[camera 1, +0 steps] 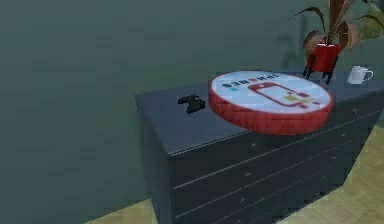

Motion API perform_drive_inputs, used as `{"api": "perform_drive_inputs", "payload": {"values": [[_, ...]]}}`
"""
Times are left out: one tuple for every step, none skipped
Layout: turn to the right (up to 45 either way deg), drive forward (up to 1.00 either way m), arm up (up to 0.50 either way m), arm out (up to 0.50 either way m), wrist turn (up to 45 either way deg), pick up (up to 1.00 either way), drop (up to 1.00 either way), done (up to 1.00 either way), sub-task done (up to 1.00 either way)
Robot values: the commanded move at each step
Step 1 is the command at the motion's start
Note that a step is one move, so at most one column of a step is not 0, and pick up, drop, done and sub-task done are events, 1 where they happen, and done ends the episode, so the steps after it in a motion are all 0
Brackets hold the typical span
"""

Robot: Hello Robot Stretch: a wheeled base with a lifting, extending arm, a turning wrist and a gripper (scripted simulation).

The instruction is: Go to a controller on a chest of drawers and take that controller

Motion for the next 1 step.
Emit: {"api": "perform_drive_inputs", "payload": {"values": [[24.0, 0.00, 0.00, 0.00, 0.0, 0.00, 0.00, 0.00, 0.00]]}}
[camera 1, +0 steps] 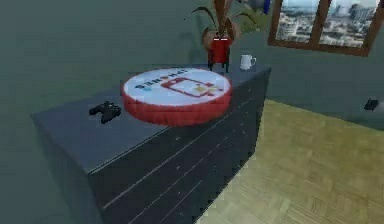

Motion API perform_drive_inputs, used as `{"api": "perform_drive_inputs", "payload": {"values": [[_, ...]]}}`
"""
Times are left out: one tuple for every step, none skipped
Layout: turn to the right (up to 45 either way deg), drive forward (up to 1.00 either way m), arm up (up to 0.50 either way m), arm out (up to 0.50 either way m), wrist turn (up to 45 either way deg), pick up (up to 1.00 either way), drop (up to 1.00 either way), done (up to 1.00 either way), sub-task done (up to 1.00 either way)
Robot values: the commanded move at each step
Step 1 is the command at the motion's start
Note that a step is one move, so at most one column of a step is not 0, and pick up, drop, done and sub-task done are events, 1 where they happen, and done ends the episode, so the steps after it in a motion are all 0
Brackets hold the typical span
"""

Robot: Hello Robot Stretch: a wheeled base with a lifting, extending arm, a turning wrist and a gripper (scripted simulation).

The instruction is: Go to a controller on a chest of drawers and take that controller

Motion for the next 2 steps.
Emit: {"api": "perform_drive_inputs", "payload": {"values": [[0.0, 0.35, 0.00, 0.00, 0.0, 0.00, 0.00, 0.00, 0.00], [-45.0, 0.00, 0.00, 0.00, 0.0, 0.00, 0.00, 0.00, 0.00]]}}
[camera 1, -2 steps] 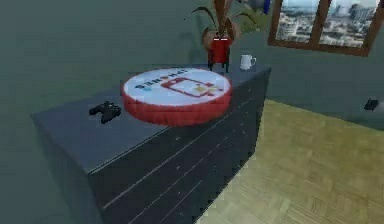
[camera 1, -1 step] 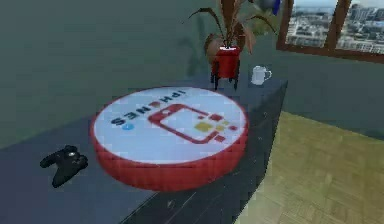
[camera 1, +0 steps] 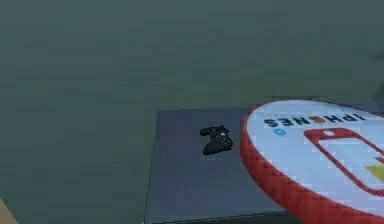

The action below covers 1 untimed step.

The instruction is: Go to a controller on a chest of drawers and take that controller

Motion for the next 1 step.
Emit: {"api": "perform_drive_inputs", "payload": {"values": [[-45.0, 0.00, 0.00, 0.00, 0.0, 0.00, 0.00, 0.00, 0.00]]}}
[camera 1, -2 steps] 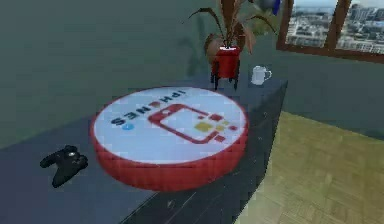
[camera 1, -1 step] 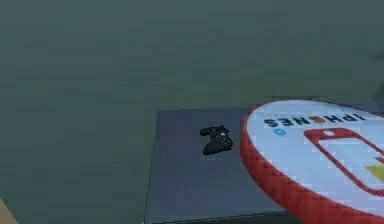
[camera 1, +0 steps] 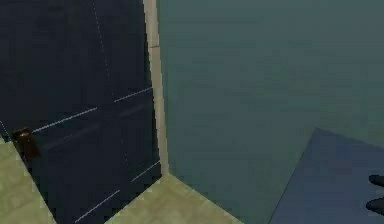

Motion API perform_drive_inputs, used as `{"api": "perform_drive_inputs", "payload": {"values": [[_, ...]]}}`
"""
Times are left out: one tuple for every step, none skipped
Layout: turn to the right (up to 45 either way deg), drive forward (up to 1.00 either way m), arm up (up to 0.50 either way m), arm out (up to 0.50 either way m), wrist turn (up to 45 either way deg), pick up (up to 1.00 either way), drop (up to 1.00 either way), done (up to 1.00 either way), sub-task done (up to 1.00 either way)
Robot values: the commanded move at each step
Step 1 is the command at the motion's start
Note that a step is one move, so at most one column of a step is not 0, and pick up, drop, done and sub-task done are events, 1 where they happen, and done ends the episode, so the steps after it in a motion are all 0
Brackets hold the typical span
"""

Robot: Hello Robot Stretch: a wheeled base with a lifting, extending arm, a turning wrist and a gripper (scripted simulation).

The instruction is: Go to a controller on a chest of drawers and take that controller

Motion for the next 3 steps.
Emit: {"api": "perform_drive_inputs", "payload": {"values": [[-36.0, 0.00, 0.00, 0.00, 0.0, 0.00, 0.00, 0.00, 0.00], [0.0, 0.00, 0.50, 0.00, 0.0, 0.00, 0.00, 0.00, 0.00], [0.0, 0.00, 0.38, 0.00, 0.0, 0.00, 0.00, 0.00, 0.00]]}}
